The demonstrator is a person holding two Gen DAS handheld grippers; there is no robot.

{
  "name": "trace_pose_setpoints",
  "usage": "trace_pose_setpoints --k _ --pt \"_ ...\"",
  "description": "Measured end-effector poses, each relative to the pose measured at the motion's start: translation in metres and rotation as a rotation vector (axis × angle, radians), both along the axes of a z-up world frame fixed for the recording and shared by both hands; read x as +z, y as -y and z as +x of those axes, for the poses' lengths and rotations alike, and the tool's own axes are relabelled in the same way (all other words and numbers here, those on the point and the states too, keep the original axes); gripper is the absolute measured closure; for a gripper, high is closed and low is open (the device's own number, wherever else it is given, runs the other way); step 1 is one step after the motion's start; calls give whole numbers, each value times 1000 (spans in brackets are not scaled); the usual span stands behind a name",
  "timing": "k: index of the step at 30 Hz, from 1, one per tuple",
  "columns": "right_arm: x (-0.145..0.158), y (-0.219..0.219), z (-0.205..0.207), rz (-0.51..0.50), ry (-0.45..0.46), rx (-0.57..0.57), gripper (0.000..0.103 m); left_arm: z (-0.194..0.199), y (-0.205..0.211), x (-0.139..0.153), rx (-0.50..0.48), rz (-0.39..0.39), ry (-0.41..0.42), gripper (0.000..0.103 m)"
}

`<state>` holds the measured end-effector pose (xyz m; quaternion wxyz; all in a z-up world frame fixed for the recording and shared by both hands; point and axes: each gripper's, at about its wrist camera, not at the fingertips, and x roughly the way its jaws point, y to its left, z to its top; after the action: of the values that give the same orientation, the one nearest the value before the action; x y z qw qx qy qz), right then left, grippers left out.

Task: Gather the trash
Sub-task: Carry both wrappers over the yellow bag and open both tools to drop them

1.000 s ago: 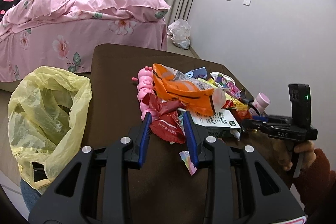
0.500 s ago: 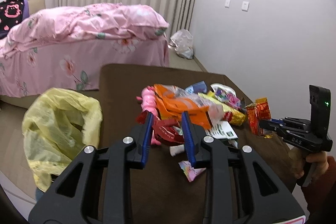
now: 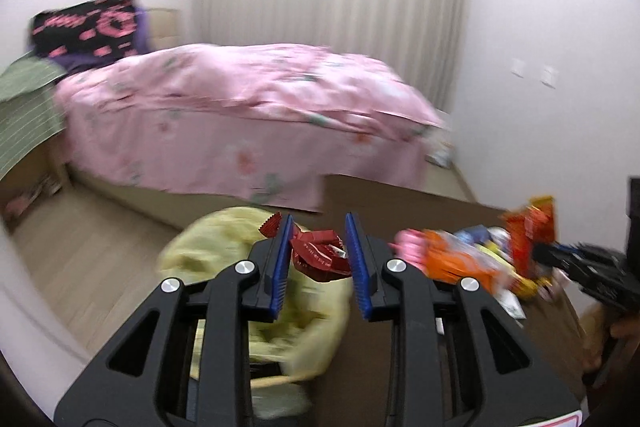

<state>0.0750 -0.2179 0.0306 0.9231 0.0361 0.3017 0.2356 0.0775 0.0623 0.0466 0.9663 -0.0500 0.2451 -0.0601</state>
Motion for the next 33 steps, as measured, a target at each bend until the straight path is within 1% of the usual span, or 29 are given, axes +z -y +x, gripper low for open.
trace_pose_setpoints --k 2,4,6,7,9,11,13,15,19,22,23,24,25,26,29,33 --pt "1 -22 13 2 -13 54 93 5 -25 -6 87 -31 -7 77" --pt "0 -45 29 11 -40 109 93 12 -46 -17 147 -83 -34 77" --pt "-2 -67 44 16 -64 157 93 20 -59 -31 194 -114 -57 77" --pt "-4 -79 55 22 -76 186 93 25 -66 -42 216 -137 -76 77" --pt "-9 -101 74 25 -96 233 93 37 -75 -59 217 -185 -112 77" --pt "-19 -124 94 12 -120 273 93 44 -79 -73 211 -213 -150 77" --pt "-34 -144 113 -12 -154 294 93 53 -78 -87 224 -196 -190 77" --pt "-51 -160 127 -45 -179 306 93 58 -79 -95 231 -191 -213 77" --pt "-75 -178 140 -110 -195 318 93 65 -80 -99 243 -195 -232 77" --pt "-87 -185 141 -166 -186 315 91 70 -84 -98 245 -232 -238 70" --pt "-89 -187 142 -185 -182 312 90 70 -88 -98 244 -256 -237 61" --pt "-92 -187 141 -198 -177 310 83 70 -90 -97 243 -279 -234 50" --pt "-93 -187 139 -205 -170 313 75 70 -93 -96 246 -304 -225 45" --pt "-94 -185 138 -206 -164 315 73 69 -95 -94 252 -317 -214 41" --pt "-94 -181 133 -221 -154 301 73 65 -94 -88 265 -306 -189 38" --pt "-86 -167 123 -211 -146 272 73 60 -89 -77 266 -288 -159 31"
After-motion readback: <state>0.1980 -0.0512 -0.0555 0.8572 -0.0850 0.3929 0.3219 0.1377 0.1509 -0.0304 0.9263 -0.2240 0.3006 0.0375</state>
